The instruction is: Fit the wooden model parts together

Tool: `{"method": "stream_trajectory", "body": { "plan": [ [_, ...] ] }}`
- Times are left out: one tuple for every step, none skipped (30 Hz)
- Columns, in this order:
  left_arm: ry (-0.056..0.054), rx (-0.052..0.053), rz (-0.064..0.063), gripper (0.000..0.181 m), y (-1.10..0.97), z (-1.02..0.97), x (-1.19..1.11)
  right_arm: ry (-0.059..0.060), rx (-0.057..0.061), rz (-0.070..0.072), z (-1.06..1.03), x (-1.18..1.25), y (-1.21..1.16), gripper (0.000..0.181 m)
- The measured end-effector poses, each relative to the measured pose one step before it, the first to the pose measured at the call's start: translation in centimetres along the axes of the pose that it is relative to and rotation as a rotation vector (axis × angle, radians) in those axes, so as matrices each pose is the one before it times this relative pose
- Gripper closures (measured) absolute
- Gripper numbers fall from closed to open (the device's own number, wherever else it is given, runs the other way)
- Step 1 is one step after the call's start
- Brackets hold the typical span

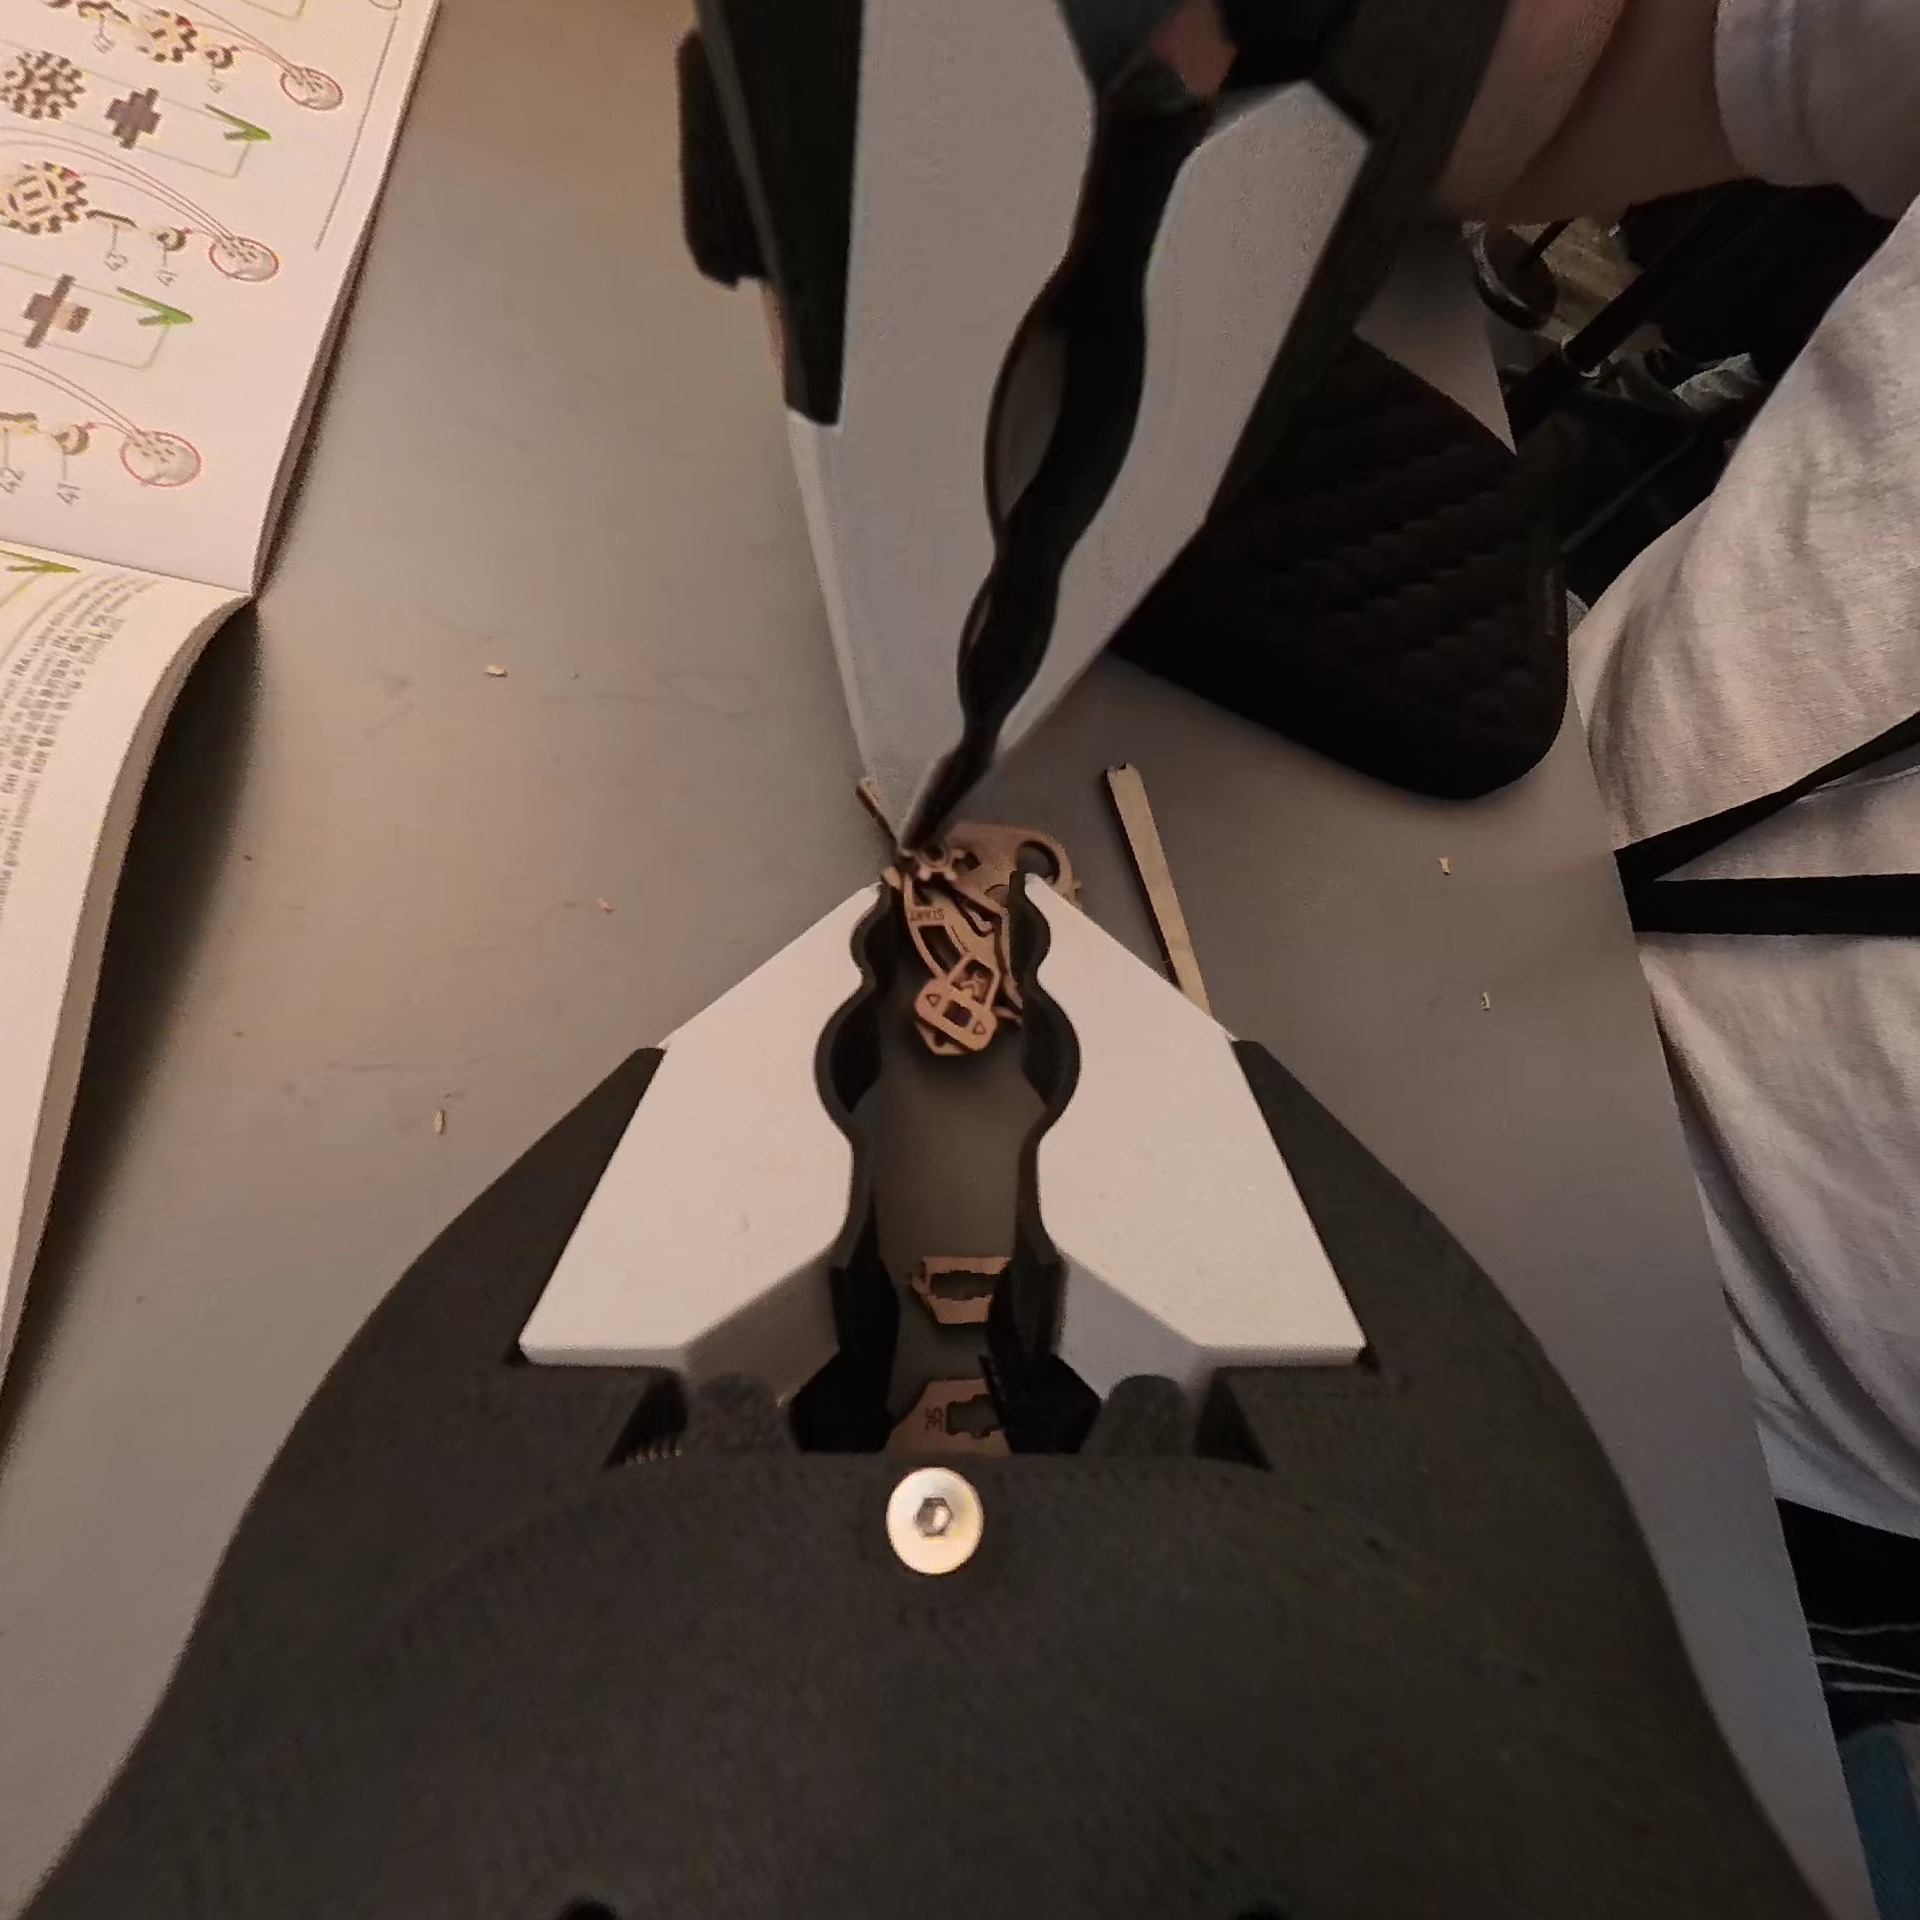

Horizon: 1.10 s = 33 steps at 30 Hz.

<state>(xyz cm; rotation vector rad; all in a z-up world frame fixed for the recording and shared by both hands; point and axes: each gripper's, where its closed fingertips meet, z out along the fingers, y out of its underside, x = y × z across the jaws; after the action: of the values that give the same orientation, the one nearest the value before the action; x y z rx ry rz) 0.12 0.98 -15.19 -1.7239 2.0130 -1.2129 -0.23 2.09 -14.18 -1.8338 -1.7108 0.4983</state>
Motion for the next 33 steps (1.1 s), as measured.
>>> {"method": "stream_trajectory", "body": {
  "plan": [
    [-0.0006,0.0000,-0.0019,0.162,0.027,-0.013,-0.023,-0.0286,0.0392,0.0152,-0.429,-0.367,-0.588,0.181],
    [-0.0020,0.0025,0.0020,0.162,-0.006,0.009,0.006,0.0125,-0.0368,-0.0170,-0.293,0.050,0.172,0.181],
    [-0.0017,-0.0012,0.0033,0.162,-0.002,0.011,0.011,0.0456,0.0096,-0.0437,-0.341,0.338,-0.432,0.181],
    [-0.0006,-0.0020,0.0026,0.162,-0.006,0.010,0.008,0.0035,0.0284,-0.0099,-0.007,-0.107,-0.474,0.181],
    [0.0015,-0.0002,-0.0003,0.162,-0.011,0.020,0.002,-0.0374,-0.0346,0.0336,0.677,-0.399,0.805,0.181],
    [0.0015,-0.0004,-0.0021,0.162,0.018,-0.024,-0.010,-0.0196,0.0157,0.0341,0.360,-0.007,0.065,0.181],
    [0.0010,0.0012,-0.0023,0.162,0.017,-0.011,0.005,-0.0081,-0.0055,0.0091,-0.271,0.006,0.092,0.181],
    [0.0005,0.0023,-0.0015,0.162,-0.019,0.024,0.002,0.0355,-0.0336,-0.0368,-0.248,0.306,0.219,0.181],
    [-0.0004,-0.0012,0.0019,0.162,-0.004,0.016,0.015,0.0395,0.0190,-0.0399,-0.320,0.251,-0.600,0.181],
    [-0.0006,-0.0017,0.0030,0.162,-0.004,0.001,-0.001,-0.0063,0.0243,0.0005,0.067,-0.169,-0.451,0.181],
    [0.0006,-0.0004,0.0000,0.162,-0.009,0.010,0.002,-0.0278,-0.0338,0.0278,0.671,-0.224,0.843,0.181],
    [-0.0001,-0.0002,-0.0024,0.162,0.015,-0.040,-0.033,-0.0156,0.0352,0.0323,0.065,0.081,-0.148,0.181],
    [-0.0003,0.0019,-0.0019,0.162,0.008,-0.002,-0.007,-0.0139,-0.0303,0.0160,-0.202,-0.018,0.473,0.181],
    [-0.0009,0.0021,-0.0002,0.162,-0.007,0.012,0.000,0.0302,-0.0250,-0.0320,-0.266,0.240,0.140,0.181],
    [-0.0014,-0.0013,0.0021,0.162,0.005,-0.009,0.000,0.0419,0.0326,-0.0441,-0.424,0.231,-0.780,0.181],
    [-0.0007,-0.0013,0.0020,0.162,-0.003,0.011,0.000,-0.0041,0.0230,-0.0025,-0.049,-0.165,-0.462,0.181],
    [0.0010,-0.0007,-0.0003,0.162,0.009,-0.013,-0.002,-0.0327,-0.0434,0.0302,0.677,-0.302,0.920,0.181],
    [0.0021,-0.0013,-0.0011,0.162,0.024,-0.050,0.001,-0.0181,0.0329,0.0325,0.149,0.028,-0.140,0.181],
    [0.0002,0.0022,-0.0023,0.162,0.010,-0.002,-0.018,-0.0153,-0.0247,0.0152,-0.214,-0.043,0.365,0.181],
    [0.0005,0.0025,-0.0017,0.162,-0.013,0.041,0.019,0.0431,-0.0100,-0.0353,-0.361,0.437,-0.075,0.181],
    [-0.0014,-0.0015,0.0023,0.162,0.002,0.000,0.004,0.0391,0.0528,-0.0346,-0.560,0.254,-1.039,0.181],
    [-0.0014,-0.0013,0.0032,0.162,-0.008,0.012,0.003,-0.0146,0.0302,0.0115,-0.076,-0.227,-0.541,0.181],
    [0.0008,0.0004,-0.0007,0.162,-0.013,0.005,0.005,-0.0293,-0.0517,0.0308,0.709,-0.208,1.126,0.181],
    [0.0011,0.0010,-0.0040,0.162,-0.016,-0.036,-0.013,-0.0184,0.0137,0.0222,0.430,-0.035,0.213,0.181],
    [-0.0026,0.0001,-0.0033,0.162,0.026,-0.013,-0.041,-0.0219,0.0354,0.0190,-0.458,-0.177,-0.435,0.181],
    [-0.0051,0.0024,0.0035,0.162,-0.002,0.000,0.000,0.0062,0.0041,-0.0029,-0.483,0.170,-0.225,0.181],
    [-0.0095,-0.0017,0.0088,0.162,-0.006,-0.023,-0.001,0.0203,0.0589,-0.0072,-0.752,0.358,-1.005,0.181],
    [-0.0136,-0.0015,0.0110,0.163,-0.038,-0.025,-0.006,0.0133,0.0774,0.0089,-0.827,0.427,-1.128,0.181],
    [-0.0221,0.0007,0.0140,0.163,-0.072,-0.069,-0.091,0.0050,0.0453,0.0328,-0.652,0.539,-0.434,0.180],
    [-0.0280,0.0024,0.0178,0.163,-0.060,-0.124,-0.157,0.0017,0.0184,0.0567,-0.400,0.693,0.240,0.170],
    [-0.0306,0.0028,0.0204,0.165,-0.067,-0.192,-0.193,-0.0041,0.0166,0.0735,-0.197,0.759,0.453,0.154],
    [-0.0289,0.0097,0.0240,0.167,-0.199,-0.272,-0.129,-0.0311,0.0236,0.0769,-0.048,0.340,0.352,0.147],
    [-0.0338,0.0180,0.0294,0.168,-0.355,-0.350,-0.157,-0.0518,0.0366,0.0716,0.045,-0.062,0.029,0.146]
  ]
}}
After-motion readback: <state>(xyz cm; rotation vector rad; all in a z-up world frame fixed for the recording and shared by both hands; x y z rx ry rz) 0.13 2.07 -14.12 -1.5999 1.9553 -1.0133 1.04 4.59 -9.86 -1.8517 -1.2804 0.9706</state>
